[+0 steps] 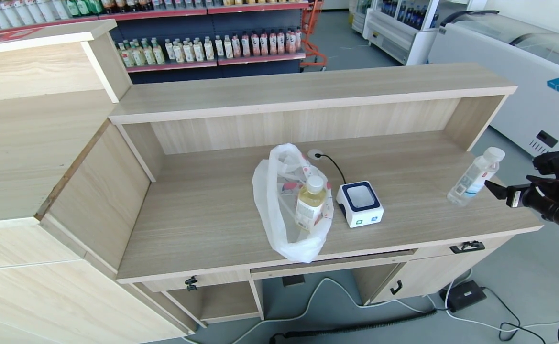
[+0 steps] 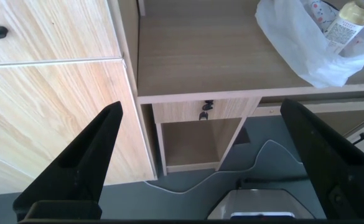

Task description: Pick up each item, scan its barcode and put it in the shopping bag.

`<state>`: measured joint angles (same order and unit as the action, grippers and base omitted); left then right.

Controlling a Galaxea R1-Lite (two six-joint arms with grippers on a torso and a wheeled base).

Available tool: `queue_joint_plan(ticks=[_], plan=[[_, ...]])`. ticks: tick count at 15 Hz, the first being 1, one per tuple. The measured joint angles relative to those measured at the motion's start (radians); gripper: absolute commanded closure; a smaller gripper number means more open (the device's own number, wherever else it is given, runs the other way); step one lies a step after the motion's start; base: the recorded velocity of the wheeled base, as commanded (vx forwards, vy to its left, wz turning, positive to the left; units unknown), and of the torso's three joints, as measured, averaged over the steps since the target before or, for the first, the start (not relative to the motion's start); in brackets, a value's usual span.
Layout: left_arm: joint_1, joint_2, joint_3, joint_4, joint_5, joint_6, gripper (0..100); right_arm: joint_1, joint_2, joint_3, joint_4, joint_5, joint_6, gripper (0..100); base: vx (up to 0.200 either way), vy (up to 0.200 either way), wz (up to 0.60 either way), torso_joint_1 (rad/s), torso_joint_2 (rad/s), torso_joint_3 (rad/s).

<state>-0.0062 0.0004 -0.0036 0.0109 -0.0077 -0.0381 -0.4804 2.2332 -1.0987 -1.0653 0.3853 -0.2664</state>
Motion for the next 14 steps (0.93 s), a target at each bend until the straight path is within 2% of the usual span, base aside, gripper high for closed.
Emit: queue_joint_plan(ticks=[3, 10, 14], plan=[[0.0, 0.0, 0.0, 0.0, 0.0, 0.0, 0, 0.005, 0.029, -0.074, 0.028, -0.03, -0.003, 0, 0.0, 0.0, 0.0, 0.0, 0.0, 0.0], [0.0, 0.0, 0.001, 0.0, 0.0, 0.0, 0, 0.034, 0.09, -0.151, 0.03, -0.027, -0.003, 0, 0.0, 0.0, 0.0, 0.0, 0.0, 0.0], [0.0, 0.0, 0.0, 0.0, 0.0, 0.0, 0, 0.047, 0.126, -0.224, 0.077, -0.025, -0.004, 0, 0.0, 0.0, 0.0, 0.0, 0.0, 0.0]])
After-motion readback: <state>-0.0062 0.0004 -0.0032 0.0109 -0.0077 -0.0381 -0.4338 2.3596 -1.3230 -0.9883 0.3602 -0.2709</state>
